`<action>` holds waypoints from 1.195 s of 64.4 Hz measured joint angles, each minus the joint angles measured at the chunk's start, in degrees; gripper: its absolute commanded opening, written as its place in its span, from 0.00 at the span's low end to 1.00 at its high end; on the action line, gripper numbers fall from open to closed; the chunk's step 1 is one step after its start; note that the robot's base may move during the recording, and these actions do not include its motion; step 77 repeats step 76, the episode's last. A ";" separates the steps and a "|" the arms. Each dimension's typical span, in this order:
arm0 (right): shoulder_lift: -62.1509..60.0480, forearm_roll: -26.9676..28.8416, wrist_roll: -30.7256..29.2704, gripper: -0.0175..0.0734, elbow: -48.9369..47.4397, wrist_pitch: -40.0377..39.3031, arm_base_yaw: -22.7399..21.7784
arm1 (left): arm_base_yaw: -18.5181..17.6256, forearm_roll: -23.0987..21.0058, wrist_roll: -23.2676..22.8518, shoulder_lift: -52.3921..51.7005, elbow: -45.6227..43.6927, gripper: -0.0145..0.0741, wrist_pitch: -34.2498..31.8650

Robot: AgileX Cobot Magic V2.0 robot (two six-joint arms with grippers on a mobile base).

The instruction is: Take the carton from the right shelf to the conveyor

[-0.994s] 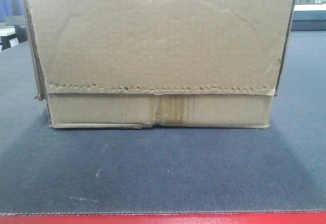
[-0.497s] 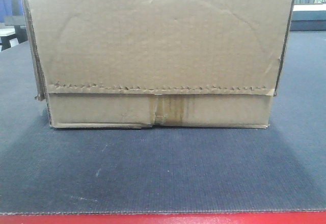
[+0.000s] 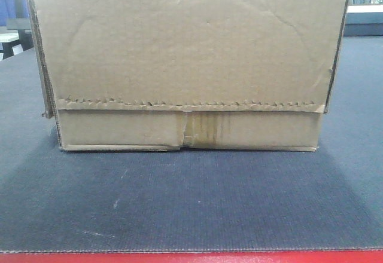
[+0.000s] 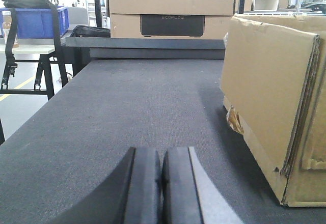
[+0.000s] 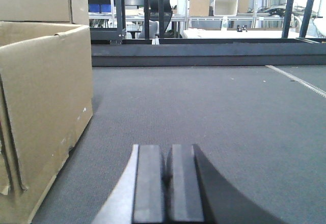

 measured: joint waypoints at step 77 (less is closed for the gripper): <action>0.02 0.00 0.00 0.13 0.00 -0.14 0.00 | 0.00 0.00 0.04 0.00 0.00 0.18 0.00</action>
